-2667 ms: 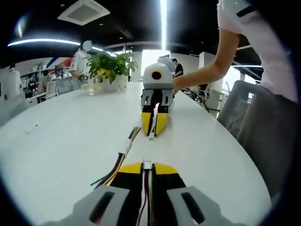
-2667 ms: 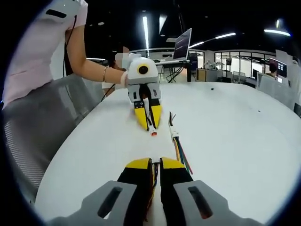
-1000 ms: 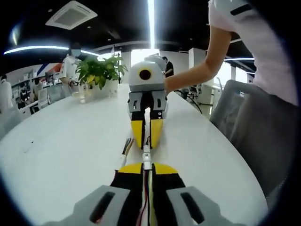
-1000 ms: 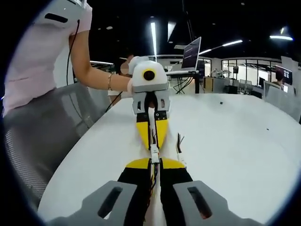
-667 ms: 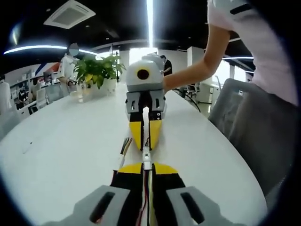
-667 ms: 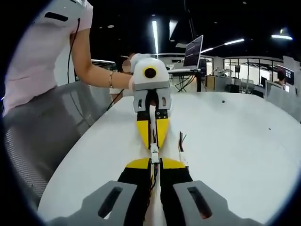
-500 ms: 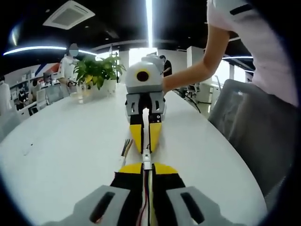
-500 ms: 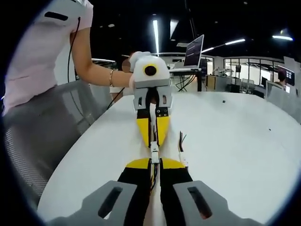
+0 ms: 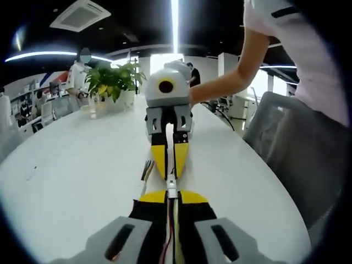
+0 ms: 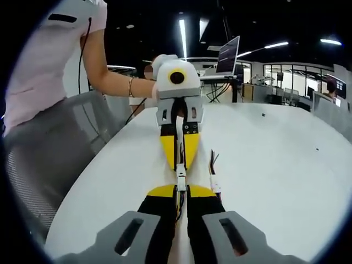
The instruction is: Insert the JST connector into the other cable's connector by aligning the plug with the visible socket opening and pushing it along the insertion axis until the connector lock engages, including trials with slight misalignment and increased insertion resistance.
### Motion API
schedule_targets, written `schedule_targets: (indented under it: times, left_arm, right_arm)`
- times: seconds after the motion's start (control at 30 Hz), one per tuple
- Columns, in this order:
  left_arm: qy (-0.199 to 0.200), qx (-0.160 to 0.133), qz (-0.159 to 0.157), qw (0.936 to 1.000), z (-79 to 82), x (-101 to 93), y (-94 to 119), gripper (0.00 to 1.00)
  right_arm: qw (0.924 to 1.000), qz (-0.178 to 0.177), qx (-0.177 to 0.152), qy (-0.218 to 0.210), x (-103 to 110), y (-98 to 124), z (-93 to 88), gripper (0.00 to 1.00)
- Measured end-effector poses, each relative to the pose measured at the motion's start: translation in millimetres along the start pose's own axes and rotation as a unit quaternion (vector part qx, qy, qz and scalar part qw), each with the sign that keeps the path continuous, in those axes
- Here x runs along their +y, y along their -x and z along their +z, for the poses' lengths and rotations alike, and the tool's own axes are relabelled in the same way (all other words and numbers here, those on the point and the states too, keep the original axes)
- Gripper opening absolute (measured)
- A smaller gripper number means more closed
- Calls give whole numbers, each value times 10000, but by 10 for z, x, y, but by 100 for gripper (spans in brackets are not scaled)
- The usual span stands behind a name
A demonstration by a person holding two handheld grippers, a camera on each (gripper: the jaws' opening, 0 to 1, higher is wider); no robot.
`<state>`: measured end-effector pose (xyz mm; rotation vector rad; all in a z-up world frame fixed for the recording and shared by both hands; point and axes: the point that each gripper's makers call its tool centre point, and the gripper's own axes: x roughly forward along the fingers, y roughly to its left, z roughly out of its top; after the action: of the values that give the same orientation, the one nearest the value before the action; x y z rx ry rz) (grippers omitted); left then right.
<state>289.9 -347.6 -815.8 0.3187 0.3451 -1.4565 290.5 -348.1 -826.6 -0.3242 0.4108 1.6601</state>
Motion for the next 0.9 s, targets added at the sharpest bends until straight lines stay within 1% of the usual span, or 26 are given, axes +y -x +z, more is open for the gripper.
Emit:
schedule_targets:
  times: [0.2,0.27,0.33,0.37,0.43,0.53,0.6,0.77,0.9]
  left_arm:
    - [56,-5,-9,10000,-6,-5,11,0]
    - [123,-27,-19,9999,-21,8,20,0]
    - [194,-140,-30,9997,2,20,38,0]
    - [224,-107,-40,9997,-11,20,42,0]
    - [182,-40,-68,9998,-44,14,37,0]
    - [175,-42,-95,9998,-52,7,41,0]
    - [110,-87,-96,9999,-42,16,55,0]
    - [104,-164,-95,9998,-22,32,58,0]
    - [154,-82,-105,9998,-50,22,18,0]
  right_arm:
    - [10000,35,81,24,18,-11,-4,3]
    - [9999,55,141,81,30,-20,-10,3]
    - [9997,85,196,117,48,-25,-14,3]
    - [9997,91,210,118,52,-27,-14,3]
    - [9996,117,241,119,65,-29,-15,3]
    - [9993,140,300,197,92,-32,-13,3]
    - [9993,127,276,220,93,-24,-2,2]
    - [9995,80,242,183,91,-11,27,2]
    - [9995,64,294,131,101,-17,25,2]
